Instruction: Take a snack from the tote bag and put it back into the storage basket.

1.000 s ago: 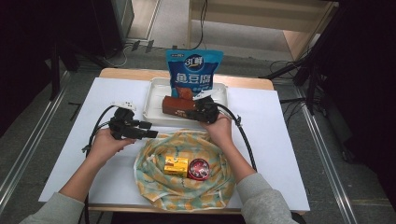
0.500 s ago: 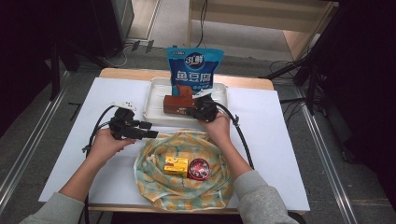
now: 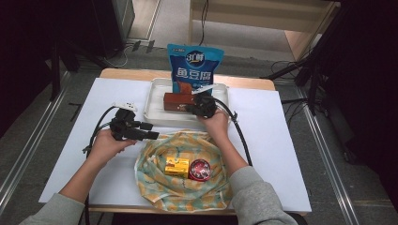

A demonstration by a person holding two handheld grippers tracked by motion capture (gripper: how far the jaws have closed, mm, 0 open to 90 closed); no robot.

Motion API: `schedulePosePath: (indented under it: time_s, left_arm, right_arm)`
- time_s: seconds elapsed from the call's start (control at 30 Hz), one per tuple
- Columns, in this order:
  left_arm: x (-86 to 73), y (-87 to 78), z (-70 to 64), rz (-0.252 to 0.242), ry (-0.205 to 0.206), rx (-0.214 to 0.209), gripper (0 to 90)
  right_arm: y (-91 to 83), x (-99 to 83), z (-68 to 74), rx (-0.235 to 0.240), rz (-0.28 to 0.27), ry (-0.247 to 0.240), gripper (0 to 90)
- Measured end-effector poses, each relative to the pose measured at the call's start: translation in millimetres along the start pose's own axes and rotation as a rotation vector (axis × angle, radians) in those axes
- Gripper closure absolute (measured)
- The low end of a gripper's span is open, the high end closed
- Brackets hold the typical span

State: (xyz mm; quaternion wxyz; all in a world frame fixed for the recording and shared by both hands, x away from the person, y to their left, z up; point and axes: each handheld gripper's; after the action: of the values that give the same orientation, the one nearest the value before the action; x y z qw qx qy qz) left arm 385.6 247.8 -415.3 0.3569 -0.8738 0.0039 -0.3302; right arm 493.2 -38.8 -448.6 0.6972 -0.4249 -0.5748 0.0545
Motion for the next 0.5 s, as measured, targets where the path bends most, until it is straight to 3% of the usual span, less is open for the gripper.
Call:
schedulePosePath:
  time_s: [0.5]
  left_arm:
    - [-0.6,1.8,-0.9,0.008,0.002,-0.005,38.3]
  right_arm:
    - [9.6,2.8,-12.6,-0.037,0.012,0.029,90.0]
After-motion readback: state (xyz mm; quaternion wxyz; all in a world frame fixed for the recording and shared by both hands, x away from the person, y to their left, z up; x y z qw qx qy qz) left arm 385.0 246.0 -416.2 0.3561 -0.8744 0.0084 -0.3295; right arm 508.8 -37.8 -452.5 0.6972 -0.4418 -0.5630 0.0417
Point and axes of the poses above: each handheld gripper's, and its own axes: y roughly forward along the jaws, x roughly out of its top, z roughly to its left, and after that the axes turned 14 degrees about -y, right-handed
